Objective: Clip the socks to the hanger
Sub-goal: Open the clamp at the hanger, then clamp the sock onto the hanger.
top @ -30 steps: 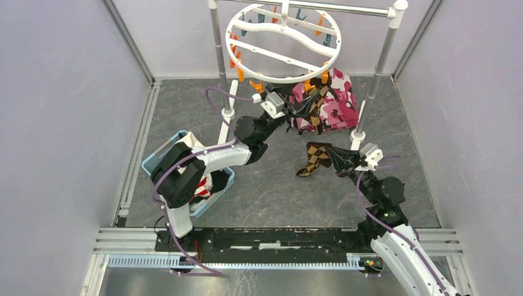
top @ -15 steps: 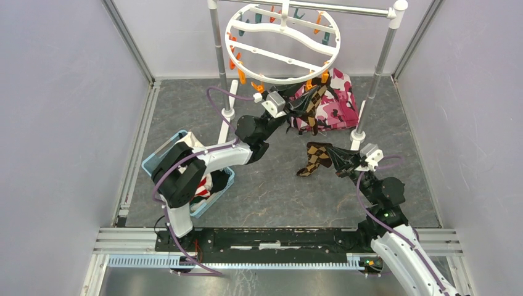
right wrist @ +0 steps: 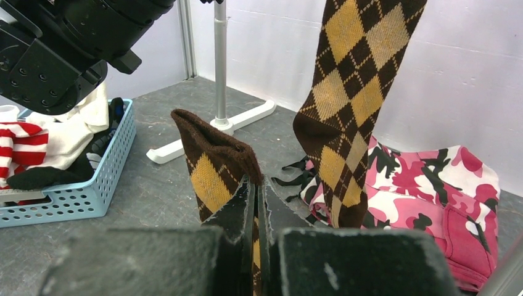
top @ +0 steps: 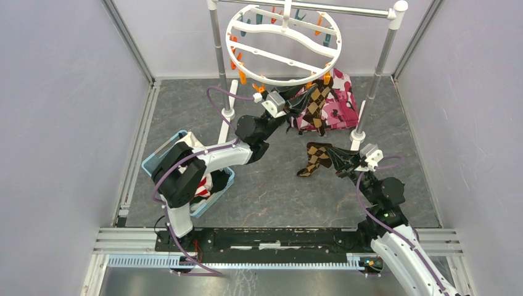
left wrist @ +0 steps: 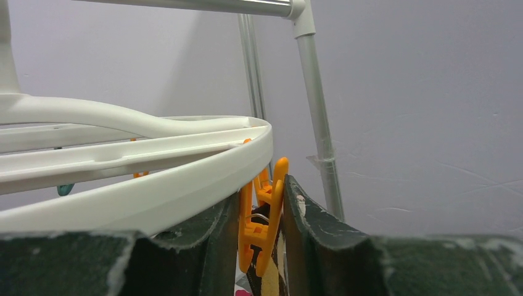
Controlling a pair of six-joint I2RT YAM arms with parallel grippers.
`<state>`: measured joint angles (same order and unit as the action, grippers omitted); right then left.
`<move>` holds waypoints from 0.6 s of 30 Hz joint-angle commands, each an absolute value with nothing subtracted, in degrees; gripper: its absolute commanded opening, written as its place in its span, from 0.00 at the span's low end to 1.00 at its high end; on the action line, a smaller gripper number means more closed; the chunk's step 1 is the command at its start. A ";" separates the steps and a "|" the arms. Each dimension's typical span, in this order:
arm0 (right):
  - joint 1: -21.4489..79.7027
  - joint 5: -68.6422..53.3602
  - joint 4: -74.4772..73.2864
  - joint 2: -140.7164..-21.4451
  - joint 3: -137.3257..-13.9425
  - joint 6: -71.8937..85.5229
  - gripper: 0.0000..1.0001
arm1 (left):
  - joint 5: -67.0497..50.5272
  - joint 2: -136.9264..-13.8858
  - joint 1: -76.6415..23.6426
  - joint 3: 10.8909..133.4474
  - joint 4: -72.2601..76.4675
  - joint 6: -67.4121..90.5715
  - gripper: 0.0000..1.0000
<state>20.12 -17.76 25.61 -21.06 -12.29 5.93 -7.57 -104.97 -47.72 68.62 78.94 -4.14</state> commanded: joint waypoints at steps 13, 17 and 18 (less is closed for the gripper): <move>20.03 -15.41 27.69 -37.59 -24.53 10.22 0.00 | -5.69 -100.78 -47.81 66.41 80.83 -0.18 0.04; 20.08 -17.09 29.88 -43.48 -27.93 12.39 0.00 | -5.51 -99.96 -47.64 66.04 79.90 1.85 0.03; 20.05 -17.22 30.29 -44.58 -28.56 12.78 0.00 | -5.47 -99.83 -47.56 65.89 79.89 2.03 0.03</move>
